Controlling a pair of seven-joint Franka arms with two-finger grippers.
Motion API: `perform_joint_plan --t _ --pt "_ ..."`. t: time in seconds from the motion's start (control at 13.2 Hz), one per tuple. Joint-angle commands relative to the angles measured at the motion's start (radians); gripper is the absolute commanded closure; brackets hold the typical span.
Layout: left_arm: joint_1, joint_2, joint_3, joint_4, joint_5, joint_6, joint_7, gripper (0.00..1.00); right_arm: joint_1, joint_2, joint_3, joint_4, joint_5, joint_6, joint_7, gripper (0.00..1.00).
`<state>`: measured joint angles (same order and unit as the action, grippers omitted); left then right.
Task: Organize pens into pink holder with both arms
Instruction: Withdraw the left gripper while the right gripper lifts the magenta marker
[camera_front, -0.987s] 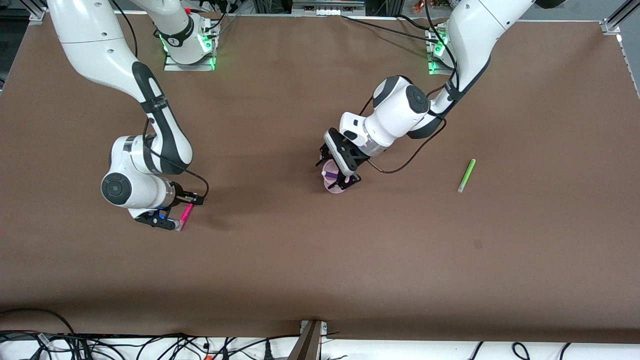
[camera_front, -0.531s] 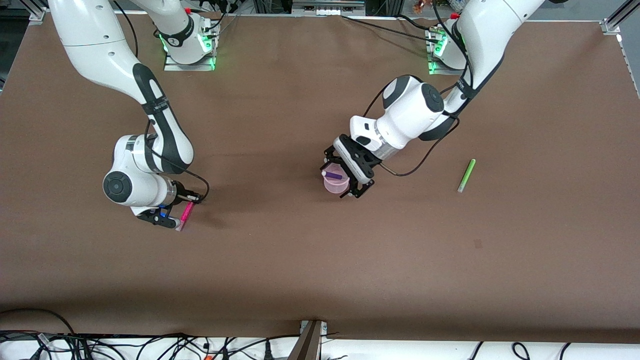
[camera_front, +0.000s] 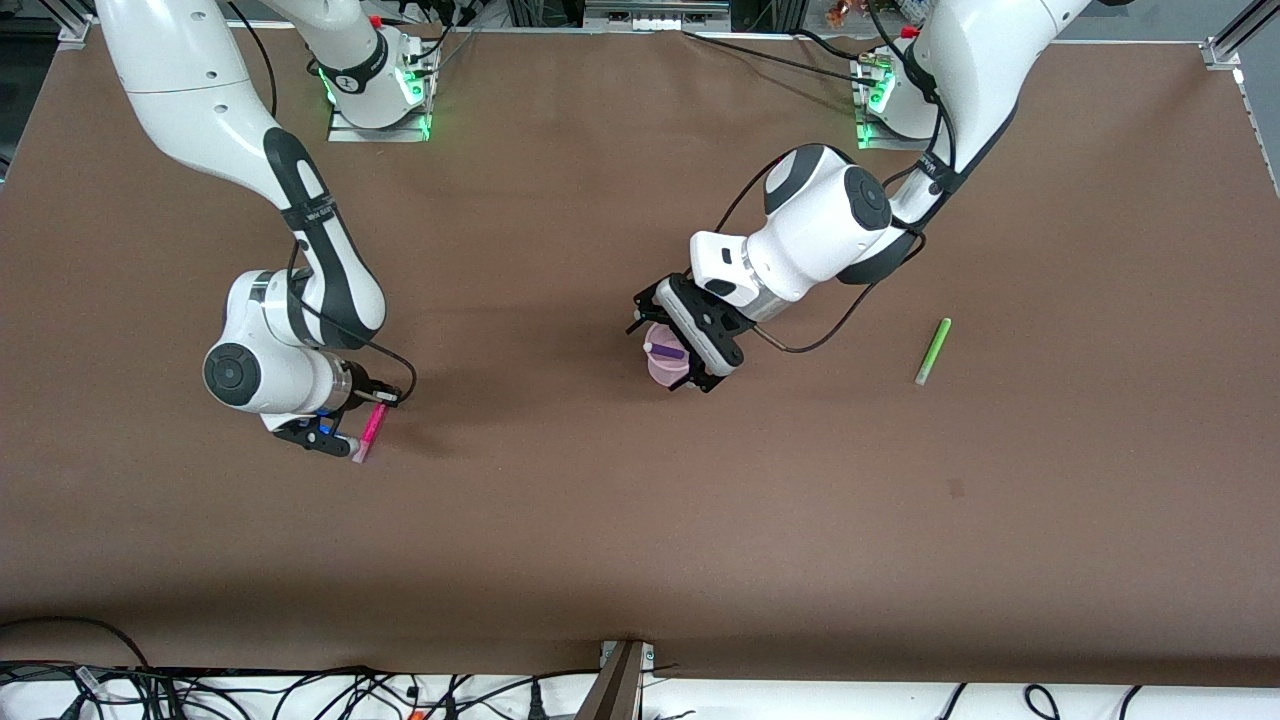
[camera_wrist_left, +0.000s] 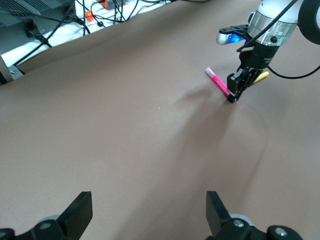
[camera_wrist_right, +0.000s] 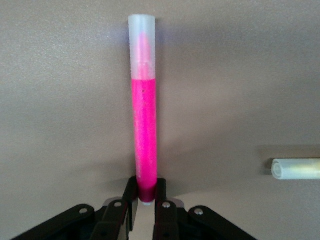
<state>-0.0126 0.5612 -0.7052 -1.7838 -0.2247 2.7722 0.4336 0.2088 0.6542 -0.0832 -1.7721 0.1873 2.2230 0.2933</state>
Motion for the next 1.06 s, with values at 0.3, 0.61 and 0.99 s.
perform_joint_plan --t 0.3,0.61,0.99 --pt "0.049 -0.021 0.024 0.159 -0.015 -0.437 -0.006 0.00 0.004 -0.015 0.006 0.062 0.110 -0.135 -0.026 1.00" --pt "0.144 -0.092 0.042 0.164 -0.013 -0.699 -0.061 0.00 0.004 -0.013 0.006 0.167 0.231 -0.319 0.027 1.00" --pt "0.331 -0.162 0.079 0.251 0.032 -1.004 -0.064 0.00 0.063 -0.015 0.045 0.307 0.338 -0.485 0.349 1.00"
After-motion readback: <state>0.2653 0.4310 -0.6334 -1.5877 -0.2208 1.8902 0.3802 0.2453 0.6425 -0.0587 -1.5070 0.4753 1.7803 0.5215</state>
